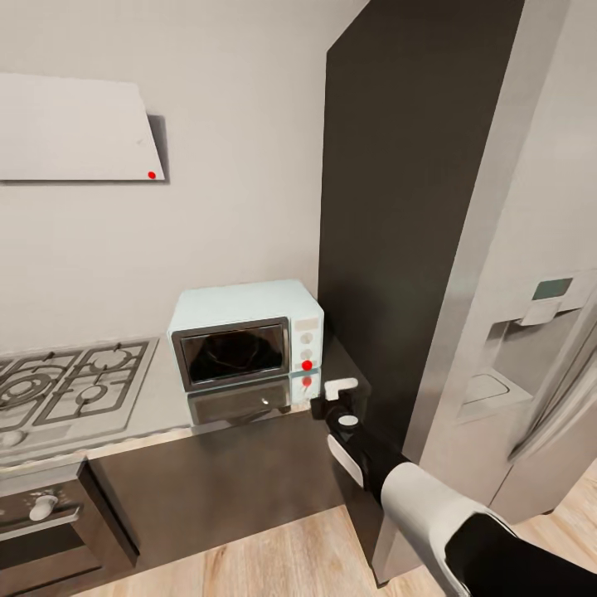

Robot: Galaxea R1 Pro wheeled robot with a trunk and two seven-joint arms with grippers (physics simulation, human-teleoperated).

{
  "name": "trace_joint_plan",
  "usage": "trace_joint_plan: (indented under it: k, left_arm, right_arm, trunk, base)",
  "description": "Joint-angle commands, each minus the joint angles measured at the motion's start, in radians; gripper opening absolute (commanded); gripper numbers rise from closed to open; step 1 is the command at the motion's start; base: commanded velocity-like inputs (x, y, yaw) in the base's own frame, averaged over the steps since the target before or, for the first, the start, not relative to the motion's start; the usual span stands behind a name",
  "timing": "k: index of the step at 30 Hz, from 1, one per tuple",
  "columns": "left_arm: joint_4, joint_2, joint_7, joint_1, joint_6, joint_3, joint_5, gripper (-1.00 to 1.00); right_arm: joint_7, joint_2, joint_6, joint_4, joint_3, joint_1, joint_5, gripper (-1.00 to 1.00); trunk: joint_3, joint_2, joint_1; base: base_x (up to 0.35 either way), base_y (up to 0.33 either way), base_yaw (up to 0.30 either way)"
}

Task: In the kitchen, take the popcorn bag from the countertop, put it into the microwave, and heat it until the popcorn is cooked so the cooked popcorn ends up inside the bag.

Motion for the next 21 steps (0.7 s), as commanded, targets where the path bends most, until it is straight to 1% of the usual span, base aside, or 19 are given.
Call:
trace_joint_plan:
  k: [1, 4, 6, 8, 11, 14, 18, 21]
  left_arm:
    - [-0.001, -0.001, -0.002, 0.000, -0.001, 0.003, 0.003, 1.00]
    - [0.000, 0.001, -0.002, -0.001, -0.001, 0.004, 0.003, 1.00]
    - [0.001, 0.002, -0.002, -0.003, -0.001, 0.003, 0.001, 1.00]
    - [0.002, 0.002, -0.002, -0.013, -0.001, 0.005, -0.002, 1.00]
    - [0.002, 0.003, -0.002, -0.013, -0.001, 0.006, -0.003, 1.00]
    - [0.002, 0.004, -0.003, -0.011, -0.002, 0.007, 0.003, 1.00]
    - [0.002, 0.003, -0.003, -0.011, -0.003, 0.006, 0.004, 1.00]
    - [0.002, 0.003, -0.003, -0.010, -0.004, 0.005, -0.001, 1.00]
  right_arm:
    - [-0.006, 0.000, 0.004, 0.001, 0.007, -0.005, -0.007, -1.00]
    - [0.008, 0.000, 0.020, 0.002, 0.010, -0.016, -0.009, -1.00]
    - [0.046, 0.000, 0.024, 0.003, 0.013, -0.017, -0.007, -1.00]
    - [0.074, 0.000, 0.025, 0.004, 0.014, -0.018, -0.005, -1.00]
    - [0.083, 0.000, 0.025, 0.004, 0.014, -0.016, -0.005, -1.00]
    - [0.085, 0.000, 0.023, 0.004, 0.014, -0.011, -0.007, -1.00]
    - [0.084, 0.000, 0.013, 0.006, 0.013, -0.008, -0.008, -1.00]
    - [0.084, 0.000, 0.010, 0.034, 0.012, -0.009, -0.010, -1.00]
  trunk:
    - [-0.002, -0.002, 0.001]
    - [-0.002, -0.002, 0.001]
    - [-0.002, -0.002, 0.001]
    - [-0.002, -0.002, 0.001]
    - [-0.002, -0.002, 0.001]
    - [-0.002, -0.002, 0.001]
    - [-0.002, -0.002, 0.001]
    - [-0.002, -0.002, 0.001]
  base:
    - [0.000, 0.000, 0.000]
    - [0.000, 0.000, 0.000]
    - [0.041, 0.000, 0.000]
    - [0.236, 0.000, 0.000]
    - [0.316, 0.000, 0.000]
    - [0.300, 0.000, 0.000]
    - [0.057, 0.000, 0.000]
    - [0.006, 0.000, 0.000]
